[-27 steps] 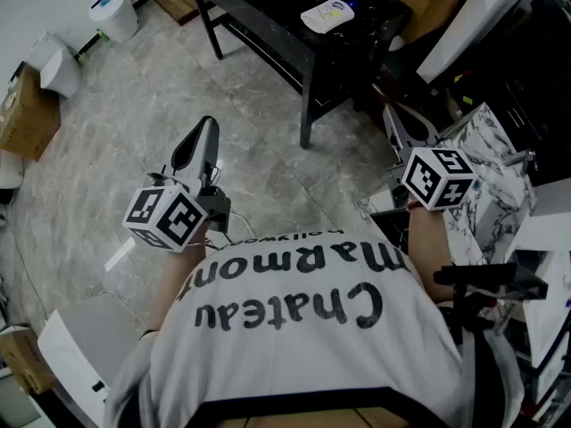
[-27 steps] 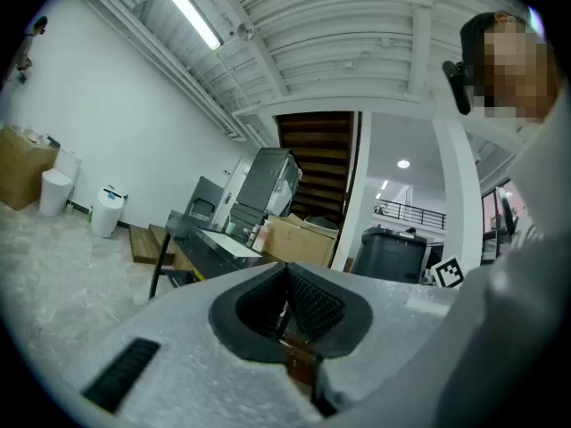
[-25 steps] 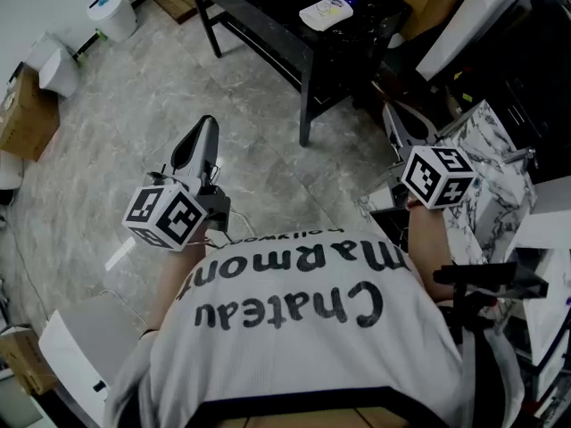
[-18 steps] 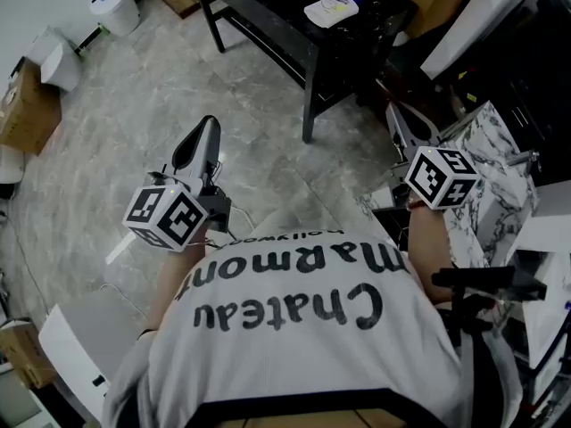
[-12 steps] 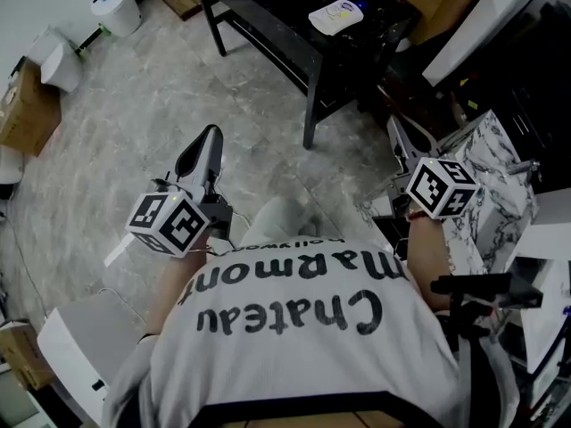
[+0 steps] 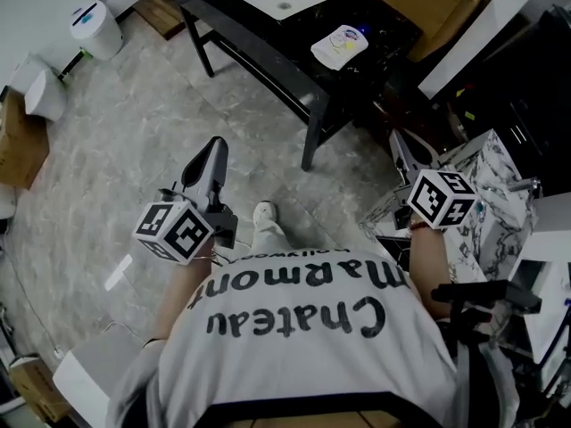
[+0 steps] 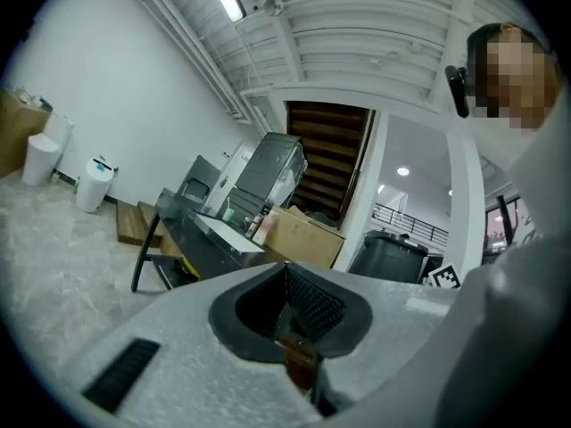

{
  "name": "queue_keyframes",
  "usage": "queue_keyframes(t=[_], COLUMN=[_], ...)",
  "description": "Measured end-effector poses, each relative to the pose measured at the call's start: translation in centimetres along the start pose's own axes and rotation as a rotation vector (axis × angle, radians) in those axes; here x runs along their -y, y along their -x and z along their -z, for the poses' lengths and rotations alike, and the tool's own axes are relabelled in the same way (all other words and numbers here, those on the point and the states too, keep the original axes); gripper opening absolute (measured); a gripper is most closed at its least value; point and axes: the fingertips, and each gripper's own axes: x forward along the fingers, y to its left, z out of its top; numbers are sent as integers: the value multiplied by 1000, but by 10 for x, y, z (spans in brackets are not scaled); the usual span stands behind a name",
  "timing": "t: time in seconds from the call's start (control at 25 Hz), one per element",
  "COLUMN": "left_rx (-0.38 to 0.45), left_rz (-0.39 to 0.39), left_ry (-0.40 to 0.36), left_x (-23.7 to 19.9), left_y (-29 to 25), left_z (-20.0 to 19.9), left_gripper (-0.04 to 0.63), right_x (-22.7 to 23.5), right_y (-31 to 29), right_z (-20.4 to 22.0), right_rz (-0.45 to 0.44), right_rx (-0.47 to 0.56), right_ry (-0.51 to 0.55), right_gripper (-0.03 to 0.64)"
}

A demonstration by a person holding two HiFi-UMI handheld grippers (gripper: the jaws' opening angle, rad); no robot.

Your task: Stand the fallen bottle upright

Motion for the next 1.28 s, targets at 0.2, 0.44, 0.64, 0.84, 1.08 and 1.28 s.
queue_keyframes(t=[0.2,0.44,0.64,0.84,1.08,1.28], left_rx=[0,-35,-53,-70,-128,-80], left_rz=[55,88,88,80,4,-1], left_ry=[-22,-32,-48,-72,-146,-15], left_x=[-36,-77,-120,-155,-184,-198], left_y=[-50,-102,-132,-160,-185,-210], left_z=[-41,-81,-102,-107,-95,-100], left_gripper=[14,14,14,13,12,13], right_x=[5,12,22,39,71,115], right_y=[-41,-86,-121,-154,-196,-235], right_z=[-34,-74,-92,-105,-106,-107], right_rz=[63,130,171,205,201,148], right_rx=[28,75,82,76,3,-62], right_ry=[-2,-14,-29,-58,-148,-306], right_gripper=[14,14,14,14,14,14])
